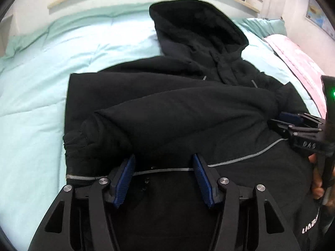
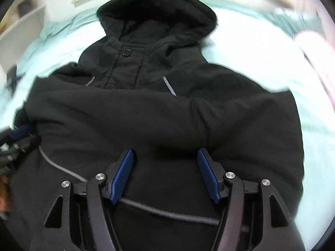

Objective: Fold large clothes

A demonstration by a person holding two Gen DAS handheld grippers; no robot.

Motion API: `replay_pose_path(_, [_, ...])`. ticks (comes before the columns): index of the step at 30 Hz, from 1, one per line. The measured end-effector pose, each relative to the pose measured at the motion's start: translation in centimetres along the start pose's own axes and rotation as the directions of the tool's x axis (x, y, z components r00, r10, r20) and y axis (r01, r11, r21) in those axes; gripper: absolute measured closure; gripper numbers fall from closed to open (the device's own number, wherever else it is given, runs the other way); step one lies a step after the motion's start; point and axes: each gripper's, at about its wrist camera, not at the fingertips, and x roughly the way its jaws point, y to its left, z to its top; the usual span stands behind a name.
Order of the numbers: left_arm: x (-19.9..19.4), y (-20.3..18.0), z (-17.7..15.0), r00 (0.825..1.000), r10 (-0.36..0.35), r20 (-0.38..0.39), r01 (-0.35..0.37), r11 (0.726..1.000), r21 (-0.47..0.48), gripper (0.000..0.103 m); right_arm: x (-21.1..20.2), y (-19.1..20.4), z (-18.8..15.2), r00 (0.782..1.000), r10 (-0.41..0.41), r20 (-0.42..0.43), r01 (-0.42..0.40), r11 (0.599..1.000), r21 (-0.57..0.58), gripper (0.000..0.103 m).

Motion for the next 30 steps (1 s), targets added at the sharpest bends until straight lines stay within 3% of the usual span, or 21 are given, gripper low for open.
replay_pose_path(3, [-2.8,0.4,-0.8,0.999,-0.051,-0.004,0.051,0.997,-0.055,0.044,-5.1,-1.1,-1.8,0.988,0.155,0.02,-0.156,0.982,0.103,0.038])
replay_pose_path(5, [-5.7,0.5,-2.0,0.996,-0.094,-0.004,0.094,0.993,-0.078,0.044,-8.9,-1.3,-3.8,0.991,0.114,0.074,-0.119,0.99,0.07,0.036])
replay_pose_path(8, [-8.5,-0.1,-3.6,0.989,-0.136,0.061,0.141,0.987,-0.084,0.044,-11.1,-1.2,-6.4,0.994,0.036,0.102,-0.04,0.999,0.029,0.026])
replay_pose_path(10, [-7.3,0.2,-4.7,0.997,-0.066,0.045,0.071,0.989,-0.127,0.044,-9.7,-1.6,-8.0,0.997,0.008,0.077,-0.008,1.0,0.01,0.025])
replay_pose_path(11, [-5.6,0.5,-5.1,0.997,-0.067,0.025,0.07,0.986,-0.151,0.044,-8.4,-1.8,-9.3,0.998,-0.004,0.069,0.005,1.0,-0.013,0.025])
replay_pose_path(12, [-3.6,1.2,-6.0,0.995,-0.101,0.016,0.102,0.979,-0.176,0.044,-7.0,-1.7,-10.9,0.995,-0.013,0.098,0.019,0.998,-0.061,0.023])
replay_pose_path(13, [-2.3,1.9,-6.8,0.989,-0.14,0.051,0.147,0.969,-0.196,0.044,-6.2,-1.6,-12.6,0.984,0.008,0.18,0.01,0.995,-0.096,0.022])
replay_pose_path(16, [-3.1,2.3,-7.8,0.98,-0.145,0.136,0.17,0.966,-0.194,0.044,-5.9,-2.7,-12.4,0.981,0.026,0.192,-0.02,0.999,-0.033,0.022])
replay_pose_path(19, [-3.3,1.5,-8.0,0.984,-0.105,0.142,0.127,0.979,-0.159,0.044,-5.8,-2.3,-12.4,0.982,0.002,0.187,0.008,0.999,-0.051,0.022])
replay_pose_path(26, [-4.0,1.7,-8.1,0.981,-0.108,0.16,0.134,0.978,-0.161,0.044,-5.9,-1.6,-12.5,0.976,-0.041,0.212,0.055,0.997,-0.06,0.021])
replay_pose_path(30, [-4.8,1.4,-8.8,0.979,-0.083,0.185,0.112,0.982,-0.152,0.044,-6.8,-0.9,-13.4,0.961,-0.104,0.257,0.121,0.991,-0.049,0.021])
